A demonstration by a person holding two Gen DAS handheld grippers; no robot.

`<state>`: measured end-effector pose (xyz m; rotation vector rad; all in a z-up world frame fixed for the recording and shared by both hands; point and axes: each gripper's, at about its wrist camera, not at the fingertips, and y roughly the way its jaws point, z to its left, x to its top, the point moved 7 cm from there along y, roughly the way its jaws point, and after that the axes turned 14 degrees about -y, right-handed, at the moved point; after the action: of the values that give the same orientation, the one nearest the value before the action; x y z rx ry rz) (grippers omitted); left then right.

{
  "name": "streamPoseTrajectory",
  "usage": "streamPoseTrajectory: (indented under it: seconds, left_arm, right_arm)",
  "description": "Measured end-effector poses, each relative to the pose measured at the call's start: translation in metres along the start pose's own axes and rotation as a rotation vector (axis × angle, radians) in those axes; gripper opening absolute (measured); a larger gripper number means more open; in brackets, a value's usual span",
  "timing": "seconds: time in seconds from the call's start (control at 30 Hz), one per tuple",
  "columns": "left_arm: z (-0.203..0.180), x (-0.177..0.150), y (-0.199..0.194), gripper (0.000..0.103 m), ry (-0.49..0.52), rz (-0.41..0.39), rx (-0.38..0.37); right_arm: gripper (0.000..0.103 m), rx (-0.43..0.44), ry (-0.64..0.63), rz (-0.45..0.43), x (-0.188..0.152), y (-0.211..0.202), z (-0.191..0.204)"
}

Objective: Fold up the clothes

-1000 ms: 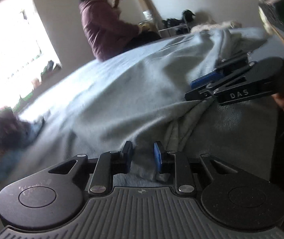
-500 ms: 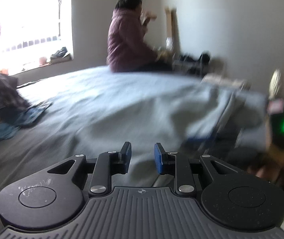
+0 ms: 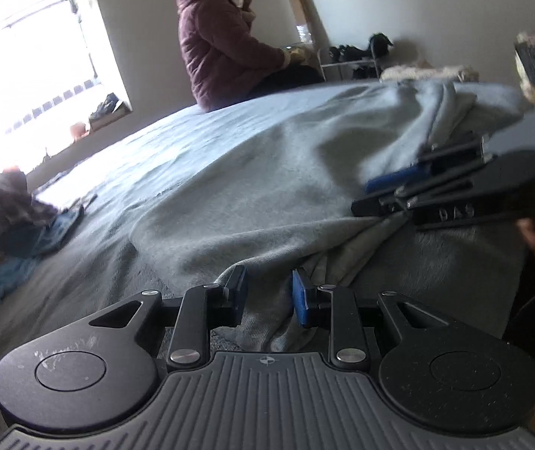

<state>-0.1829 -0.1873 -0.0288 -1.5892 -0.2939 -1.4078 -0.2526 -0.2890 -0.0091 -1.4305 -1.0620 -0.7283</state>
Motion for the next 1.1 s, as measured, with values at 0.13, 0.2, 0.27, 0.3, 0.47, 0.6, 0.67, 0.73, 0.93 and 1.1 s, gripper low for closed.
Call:
streamPoseTrajectory:
  seconds: [0.13,0.2,0.27,0.3,0.47,0.6,0.67,0.73,0.93,1.1]
  left_arm:
    - [-0.011,0.005,-0.004,0.026,0.068,-0.015,-0.039]
    - [-0.014,0.004,-0.003,0.026,0.100,-0.013,-0.050]
    - [-0.015,0.005,-0.001,0.026,0.120,-0.012,-0.054]
    - [-0.016,0.006,-0.001,0.026,0.122,-0.016,-0.060]
    - [-0.022,0.013,-0.005,0.031,0.140,-0.035,-0.104]
    - [-0.030,0.009,0.005,0.032,0.208,-0.033,-0.071]
    - [-0.032,0.007,0.009,0.032,0.237,-0.033,-0.041]
    - [-0.033,0.003,0.012,0.032,0.265,-0.035,-0.021]
    - [-0.022,-0.001,0.011,0.034,0.272,-0.019,0.011]
    - [-0.002,-0.003,0.006,0.040,0.245,0.019,0.061]
  right_arm:
    - [0.023,0.015,0.004,0.011,0.001,0.000,-0.002]
    - [0.023,0.024,0.009,0.014,0.001,0.001,-0.003]
    - [0.023,0.030,0.010,0.015,0.001,0.001,-0.003]
    - [0.023,0.031,0.009,0.014,0.001,0.001,-0.003]
    - [0.023,0.030,0.009,0.012,0.001,0.001,-0.002]
    - [0.023,0.029,0.008,0.010,0.001,0.001,-0.002]
    - [0.023,0.028,0.007,0.010,0.001,0.001,-0.001]
    - [0.023,0.029,0.007,0.011,0.001,0.002,-0.002]
    - [0.023,0.033,-0.001,0.012,0.001,0.001,-0.002]
    - [0.023,0.035,-0.007,0.012,0.001,0.000,-0.001]
